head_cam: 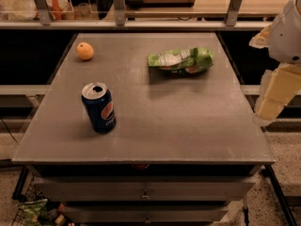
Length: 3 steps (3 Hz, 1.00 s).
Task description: Move green rice chip bag near orange
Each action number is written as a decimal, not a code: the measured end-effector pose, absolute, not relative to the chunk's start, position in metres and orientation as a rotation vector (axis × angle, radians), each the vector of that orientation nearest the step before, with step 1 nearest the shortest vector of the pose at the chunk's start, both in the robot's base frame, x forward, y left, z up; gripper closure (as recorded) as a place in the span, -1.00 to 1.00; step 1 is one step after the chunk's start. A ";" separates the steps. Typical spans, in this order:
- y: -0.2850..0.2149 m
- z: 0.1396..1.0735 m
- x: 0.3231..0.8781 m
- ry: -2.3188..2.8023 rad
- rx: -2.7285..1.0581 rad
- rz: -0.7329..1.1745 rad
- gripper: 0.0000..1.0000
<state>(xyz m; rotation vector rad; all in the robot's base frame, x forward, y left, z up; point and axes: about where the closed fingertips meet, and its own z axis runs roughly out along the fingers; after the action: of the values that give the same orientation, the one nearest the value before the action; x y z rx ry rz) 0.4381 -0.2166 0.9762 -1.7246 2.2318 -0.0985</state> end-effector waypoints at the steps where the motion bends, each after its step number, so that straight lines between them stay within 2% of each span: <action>1: -0.217 0.976 0.438 2.232 -1.724 -0.099 -1.00; 3: -0.224 0.990 0.459 2.175 -1.641 -0.159 -1.00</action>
Offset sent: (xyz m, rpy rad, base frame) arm 0.0054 -0.0049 0.0032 0.0045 -0.0315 -0.0335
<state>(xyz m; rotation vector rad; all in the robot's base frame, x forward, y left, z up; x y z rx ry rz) 0.4589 -0.2238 0.9899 -1.6408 2.1750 -0.1590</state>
